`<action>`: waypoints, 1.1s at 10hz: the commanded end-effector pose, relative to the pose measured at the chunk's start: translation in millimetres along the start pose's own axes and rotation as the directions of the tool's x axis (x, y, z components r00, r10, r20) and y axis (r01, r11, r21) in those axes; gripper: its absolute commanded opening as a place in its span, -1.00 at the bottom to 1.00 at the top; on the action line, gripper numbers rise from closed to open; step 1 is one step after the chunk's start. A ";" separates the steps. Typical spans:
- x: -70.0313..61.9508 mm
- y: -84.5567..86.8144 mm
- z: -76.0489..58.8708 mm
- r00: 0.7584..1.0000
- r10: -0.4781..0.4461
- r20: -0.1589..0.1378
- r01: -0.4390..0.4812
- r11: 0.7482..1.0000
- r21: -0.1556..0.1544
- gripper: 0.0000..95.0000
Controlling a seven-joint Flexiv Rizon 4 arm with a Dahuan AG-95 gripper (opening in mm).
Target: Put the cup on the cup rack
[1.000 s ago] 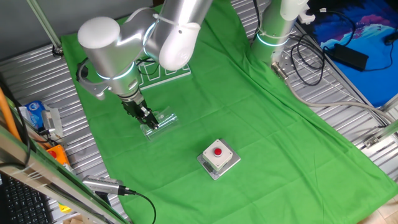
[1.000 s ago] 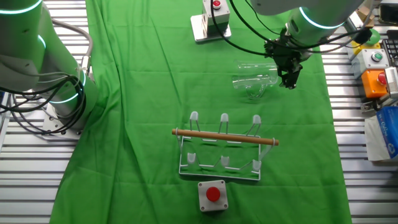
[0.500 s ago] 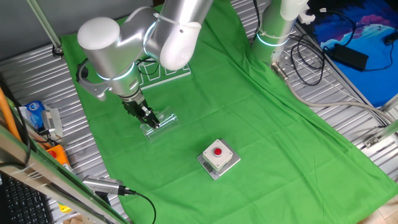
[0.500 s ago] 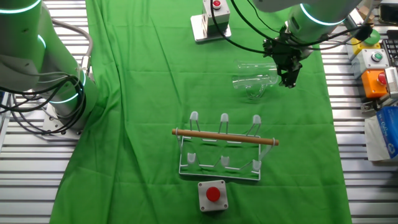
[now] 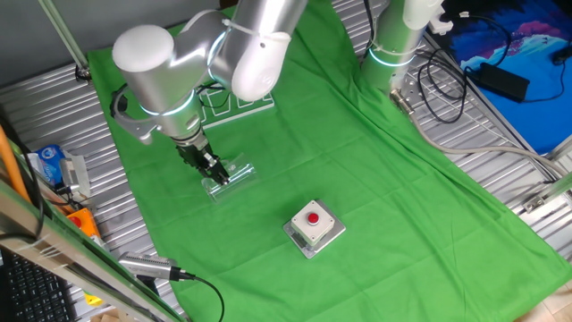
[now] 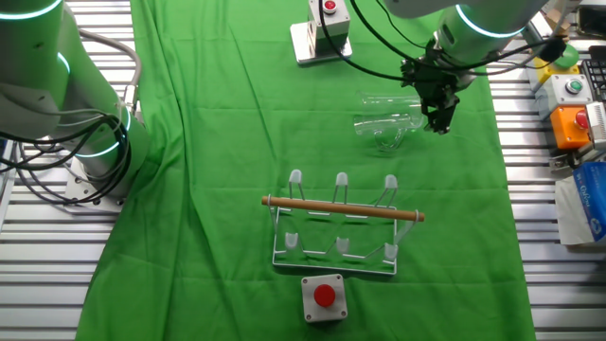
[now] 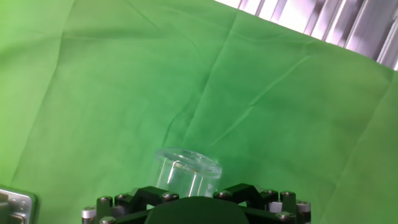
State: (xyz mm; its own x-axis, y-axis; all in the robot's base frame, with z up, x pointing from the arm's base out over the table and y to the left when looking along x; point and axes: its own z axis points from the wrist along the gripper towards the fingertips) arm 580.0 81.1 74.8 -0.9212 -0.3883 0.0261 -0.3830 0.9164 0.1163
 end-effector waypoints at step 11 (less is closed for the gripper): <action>-30.3 10.5 29.3 0.999 0.040 0.017 -0.040 0.999 0.011 1.00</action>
State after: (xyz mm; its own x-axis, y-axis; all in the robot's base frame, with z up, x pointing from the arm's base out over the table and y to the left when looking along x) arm 601.1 104.0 45.0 -0.9376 -0.3475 0.0141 -0.3444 0.9333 0.1012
